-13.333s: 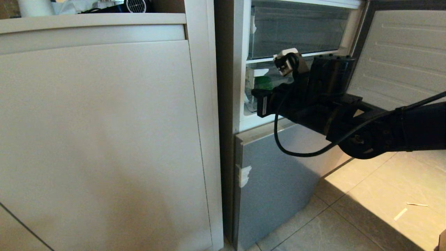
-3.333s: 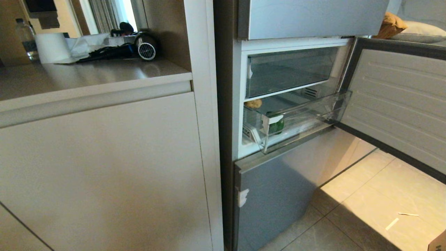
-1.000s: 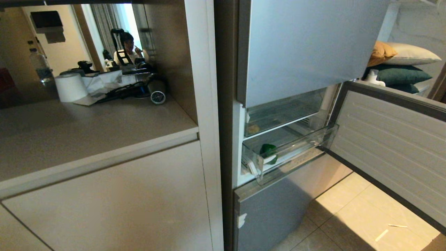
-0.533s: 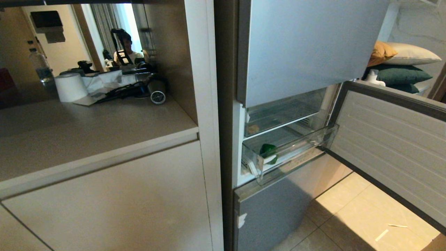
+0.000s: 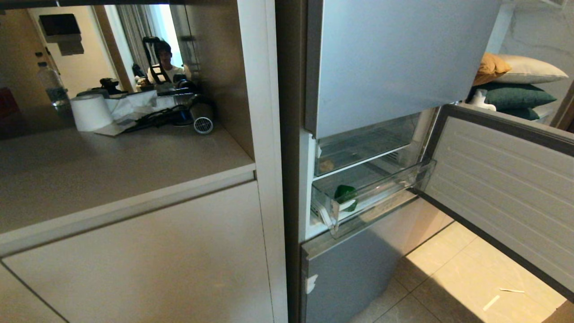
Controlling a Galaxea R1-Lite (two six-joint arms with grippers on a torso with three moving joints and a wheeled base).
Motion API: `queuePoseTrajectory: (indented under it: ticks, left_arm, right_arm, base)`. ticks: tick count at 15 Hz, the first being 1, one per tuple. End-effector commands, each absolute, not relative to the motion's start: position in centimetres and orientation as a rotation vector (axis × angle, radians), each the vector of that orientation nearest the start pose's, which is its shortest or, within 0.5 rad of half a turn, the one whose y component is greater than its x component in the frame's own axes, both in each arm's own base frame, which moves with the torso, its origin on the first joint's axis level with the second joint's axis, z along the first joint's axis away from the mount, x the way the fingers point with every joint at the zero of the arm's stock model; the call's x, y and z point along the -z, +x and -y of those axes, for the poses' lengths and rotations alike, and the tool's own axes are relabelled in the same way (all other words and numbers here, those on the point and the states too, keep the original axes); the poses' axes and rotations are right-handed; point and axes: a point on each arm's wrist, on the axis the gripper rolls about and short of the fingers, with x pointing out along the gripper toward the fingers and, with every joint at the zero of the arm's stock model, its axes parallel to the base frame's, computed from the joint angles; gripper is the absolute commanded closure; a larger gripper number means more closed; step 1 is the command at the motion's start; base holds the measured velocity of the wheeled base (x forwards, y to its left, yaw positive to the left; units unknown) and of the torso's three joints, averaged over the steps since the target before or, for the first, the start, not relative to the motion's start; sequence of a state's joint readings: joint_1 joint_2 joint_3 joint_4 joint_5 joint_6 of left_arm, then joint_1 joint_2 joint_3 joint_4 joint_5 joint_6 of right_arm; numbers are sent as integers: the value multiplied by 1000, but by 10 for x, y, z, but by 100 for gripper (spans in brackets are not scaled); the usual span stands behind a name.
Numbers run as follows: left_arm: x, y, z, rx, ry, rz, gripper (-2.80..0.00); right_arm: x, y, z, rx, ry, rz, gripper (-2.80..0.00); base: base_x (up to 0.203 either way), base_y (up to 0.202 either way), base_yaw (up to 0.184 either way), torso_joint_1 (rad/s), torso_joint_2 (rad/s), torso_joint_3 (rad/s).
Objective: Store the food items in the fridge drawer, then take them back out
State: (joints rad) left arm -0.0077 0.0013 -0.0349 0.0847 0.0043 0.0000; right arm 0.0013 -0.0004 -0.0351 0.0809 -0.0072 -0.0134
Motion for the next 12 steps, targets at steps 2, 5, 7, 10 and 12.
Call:
queuePoseTrajectory:
  ticks: [2, 5, 7, 10, 12]
  left_arm:
    - [-76, -26, 0, 3, 0, -52, 0]
    - [-76, -25, 0, 1, -1, -52, 0]
    - [-76, -25, 0, 1, -3, -52, 0]
    - [-76, -25, 0, 1, -3, -52, 0]
    - [-76, -25, 0, 1, -3, -52, 0]
  right_arm:
    - [-77, -26, 0, 6, -14, -45, 0]
    - [-77, -26, 0, 6, -14, -45, 0]
    - [-77, -26, 0, 6, -14, -45, 0]
    - [-77, -26, 0, 6, -14, -46, 0]
    - [-77, -26, 0, 6, -14, -45, 0]
  base:
    - [0, 0, 0, 0, 0, 0]
    - [0, 0, 0, 0, 0, 0]
    - [0, 0, 0, 0, 0, 0]
    - [0, 0, 0, 0, 0, 0]
    - [0, 0, 0, 0, 0, 0]
